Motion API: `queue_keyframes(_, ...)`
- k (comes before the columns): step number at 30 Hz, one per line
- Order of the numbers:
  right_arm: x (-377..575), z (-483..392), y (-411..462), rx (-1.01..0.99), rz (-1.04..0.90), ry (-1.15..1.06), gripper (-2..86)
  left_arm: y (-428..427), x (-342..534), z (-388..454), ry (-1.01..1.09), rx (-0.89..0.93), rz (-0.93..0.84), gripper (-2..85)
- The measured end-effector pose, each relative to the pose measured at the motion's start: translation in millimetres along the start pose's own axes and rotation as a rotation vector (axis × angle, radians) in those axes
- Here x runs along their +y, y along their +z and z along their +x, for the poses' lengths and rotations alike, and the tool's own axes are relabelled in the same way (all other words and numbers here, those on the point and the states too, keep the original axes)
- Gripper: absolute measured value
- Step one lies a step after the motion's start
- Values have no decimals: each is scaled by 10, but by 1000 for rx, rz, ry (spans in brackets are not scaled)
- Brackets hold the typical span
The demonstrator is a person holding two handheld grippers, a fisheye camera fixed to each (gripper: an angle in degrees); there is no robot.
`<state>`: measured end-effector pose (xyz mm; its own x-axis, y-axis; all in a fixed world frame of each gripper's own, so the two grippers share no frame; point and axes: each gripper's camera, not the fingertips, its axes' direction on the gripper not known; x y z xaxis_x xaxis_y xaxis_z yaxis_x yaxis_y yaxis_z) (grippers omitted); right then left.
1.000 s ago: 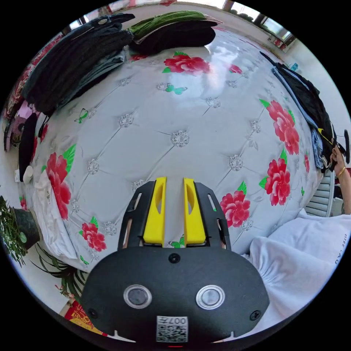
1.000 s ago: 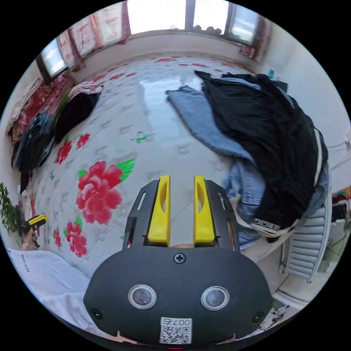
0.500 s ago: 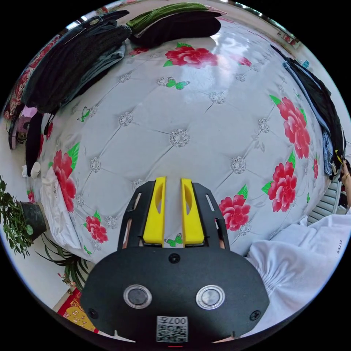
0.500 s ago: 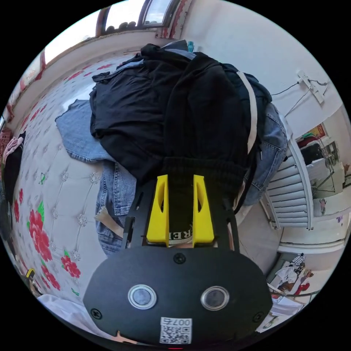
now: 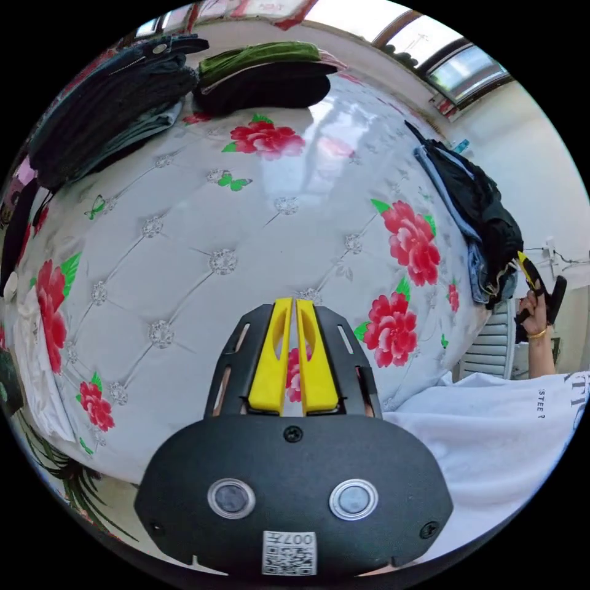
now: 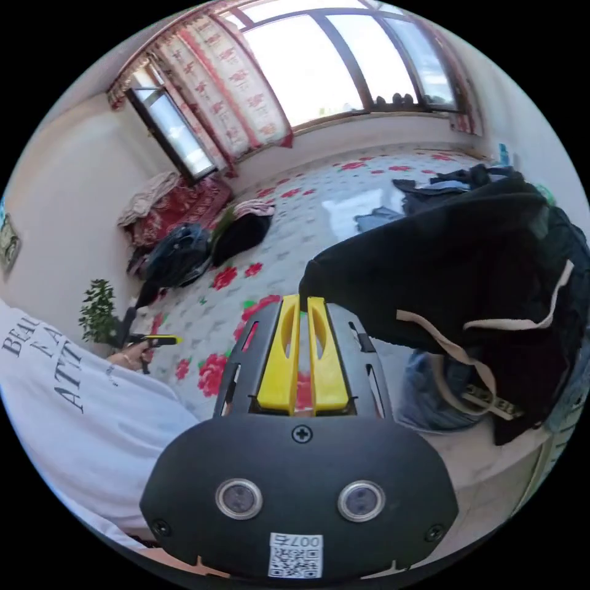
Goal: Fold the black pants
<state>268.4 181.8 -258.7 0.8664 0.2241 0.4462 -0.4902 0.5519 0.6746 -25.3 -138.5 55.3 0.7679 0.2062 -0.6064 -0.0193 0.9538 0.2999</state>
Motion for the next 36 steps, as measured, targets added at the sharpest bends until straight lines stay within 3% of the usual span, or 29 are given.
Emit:
queue_keyframes(4, 97, -1038, 529, -273, -75, -122, 0, -434, 348, 468, 245, 292, 86, 118)
queue_keyframes(6, 29, -1730, 768, -486, -122, -236, 0, -673, 596, 654, 353, 305, 128, 148)
queue_keyframes(8, -29, -2263, 871, -635, -161, -342, 1, -915, 863, 794, 426, 218, 185, 161)
queue_keyframes(10, -56, -2708, 978, -774, -231, -424, 1, -1251, 1143, 850, 414, 12, 294, 157)
queue_keyframes(12, -43, -3083, 1090, -857, -275, -463, 3, -1550, 1287, 754, 325, -207, 394, 19)
queue_keyframes(14, -49, -3202, 1075, -909, -252, -496, 4, -1827, 1304, 546, 291, -316, 413, 6)
queue_keyframes(17, -86, -3125, 1035, -854, -239, -478, 17, -2372, 1239, 128, 299, -383, 451, -2)
queue_keyframes(19, -126, -2891, 1000, -795, -218, -423, 26, -2789, 1168, 85, 412, -523, 503, -2)
queue_keyframes(22, -196, -2259, 958, -607, -228, -280, 37, -3367, 1260, 304, 629, -675, 682, 5)
queue_keyframes(24, -215, -1604, 829, -413, -192, -104, 41, -3496, 1344, 233, 665, -765, 769, 17)
queue_keyframes(26, -191, -1105, 692, -287, -150, 35, 42, -3409, 1318, -233, 502, -805, 715, 39)
queue_keyframes(28, -137, -625, 560, -150, -105, 189, 43, -3217, 1323, -1211, -20, -718, 426, 54)
queue_keyframes(30, -55, -71, 407, 13, -46, 374, 46, -3129, 1688, -1764, -392, -663, 321, 44)
queue_keyframes(31, -45, 42, 384, 47, -37, 408, 47, -3138, 2036, -1948, -549, -592, 353, 35)
queue_keyframes(34, -106, 540, 379, 151, -29, 536, 54, -3133, 2630, -2102, -748, -398, 427, 53)
queue_keyframes(36, -271, 905, 422, 189, -11, 599, 62, -3111, 2687, -2082, -753, -339, 420, 65)
